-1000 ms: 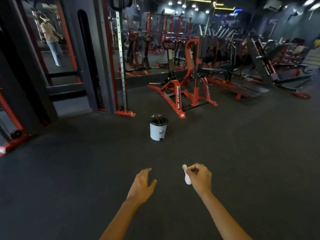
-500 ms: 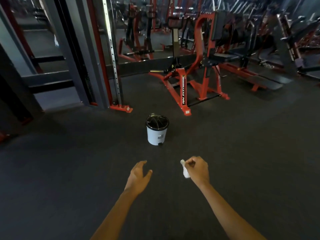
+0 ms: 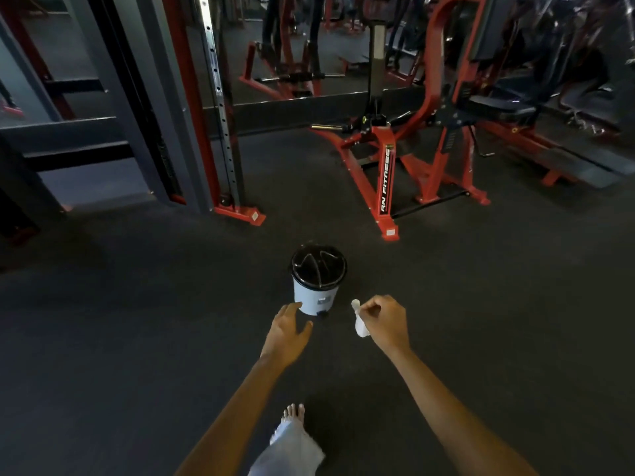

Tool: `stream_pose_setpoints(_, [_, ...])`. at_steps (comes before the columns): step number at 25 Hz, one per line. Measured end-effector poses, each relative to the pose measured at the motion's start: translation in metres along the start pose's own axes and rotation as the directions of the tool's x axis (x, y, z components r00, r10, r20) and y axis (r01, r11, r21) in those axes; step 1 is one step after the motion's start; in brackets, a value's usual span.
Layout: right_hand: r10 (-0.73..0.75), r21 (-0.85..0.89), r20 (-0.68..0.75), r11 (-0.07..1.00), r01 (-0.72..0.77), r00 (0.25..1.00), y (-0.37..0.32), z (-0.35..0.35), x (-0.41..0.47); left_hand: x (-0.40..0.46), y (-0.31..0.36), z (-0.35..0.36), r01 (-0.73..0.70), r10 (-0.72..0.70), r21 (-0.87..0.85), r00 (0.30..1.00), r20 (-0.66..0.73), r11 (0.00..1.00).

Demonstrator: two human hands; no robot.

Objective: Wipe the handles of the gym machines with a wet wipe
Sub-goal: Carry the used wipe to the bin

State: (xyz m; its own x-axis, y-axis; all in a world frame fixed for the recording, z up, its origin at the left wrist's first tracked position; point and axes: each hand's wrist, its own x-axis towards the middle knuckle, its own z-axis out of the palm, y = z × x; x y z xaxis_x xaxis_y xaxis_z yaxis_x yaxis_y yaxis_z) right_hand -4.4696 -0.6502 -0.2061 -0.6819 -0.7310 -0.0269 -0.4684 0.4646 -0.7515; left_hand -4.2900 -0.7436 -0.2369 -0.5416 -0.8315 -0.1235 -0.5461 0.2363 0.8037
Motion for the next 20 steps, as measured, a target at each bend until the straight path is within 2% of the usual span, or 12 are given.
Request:
stream_pose_setpoints(6, [-0.033,-0.05,0.028,0.998,0.035,0.999,-0.041,0.019,0.17,0.168,0.023,-0.026,0.018,-0.018,-0.015,1.0,0.01,1.0])
stream_pose_setpoints(10, [-0.019,-0.064,0.073,0.998,0.024,0.997,-0.047,0.043,0.248,0.243,0.029,-0.033,0.059,-0.059,-0.008,0.998,0.008,0.998])
stream_pose_setpoints(20, [-0.083,-0.046,0.313,0.994,0.103,0.946,-0.037,0.087,0.45,0.413,0.034,-0.011,0.225,-0.23,-0.055,0.966,-0.115,0.973])
